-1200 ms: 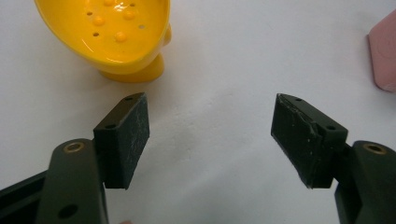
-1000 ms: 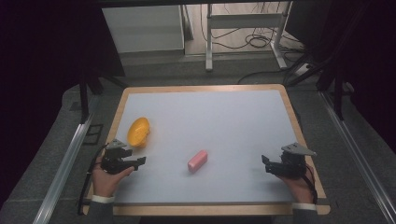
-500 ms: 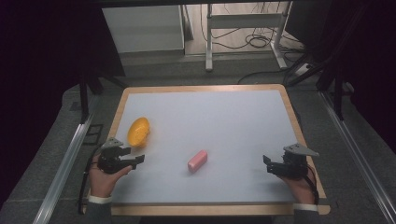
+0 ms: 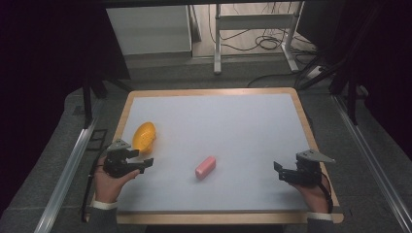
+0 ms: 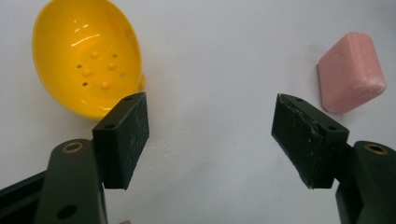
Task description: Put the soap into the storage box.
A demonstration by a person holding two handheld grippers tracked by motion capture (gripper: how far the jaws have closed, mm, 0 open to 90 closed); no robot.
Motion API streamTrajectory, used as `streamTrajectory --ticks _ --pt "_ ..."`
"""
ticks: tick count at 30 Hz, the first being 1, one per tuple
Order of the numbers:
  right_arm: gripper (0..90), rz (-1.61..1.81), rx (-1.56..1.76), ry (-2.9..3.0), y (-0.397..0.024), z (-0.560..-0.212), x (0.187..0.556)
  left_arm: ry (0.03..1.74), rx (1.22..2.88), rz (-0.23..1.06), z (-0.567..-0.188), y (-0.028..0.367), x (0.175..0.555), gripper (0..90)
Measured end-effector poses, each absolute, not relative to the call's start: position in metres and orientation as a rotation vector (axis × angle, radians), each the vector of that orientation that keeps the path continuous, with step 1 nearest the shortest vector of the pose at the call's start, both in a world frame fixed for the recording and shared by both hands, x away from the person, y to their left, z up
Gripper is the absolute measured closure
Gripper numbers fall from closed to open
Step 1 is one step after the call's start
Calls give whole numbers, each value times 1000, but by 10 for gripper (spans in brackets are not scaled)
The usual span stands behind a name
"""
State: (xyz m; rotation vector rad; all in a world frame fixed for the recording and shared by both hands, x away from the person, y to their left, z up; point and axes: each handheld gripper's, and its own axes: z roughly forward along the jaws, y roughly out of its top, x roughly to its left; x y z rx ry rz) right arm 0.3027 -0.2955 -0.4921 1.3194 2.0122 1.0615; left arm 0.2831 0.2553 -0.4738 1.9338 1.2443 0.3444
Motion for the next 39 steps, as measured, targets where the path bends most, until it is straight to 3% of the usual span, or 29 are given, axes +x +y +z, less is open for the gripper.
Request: streamTrajectory --ticks 39 --pt "87 977 1309 2024 -290 -496 303 1145 2036 286 -452 201 297 258"
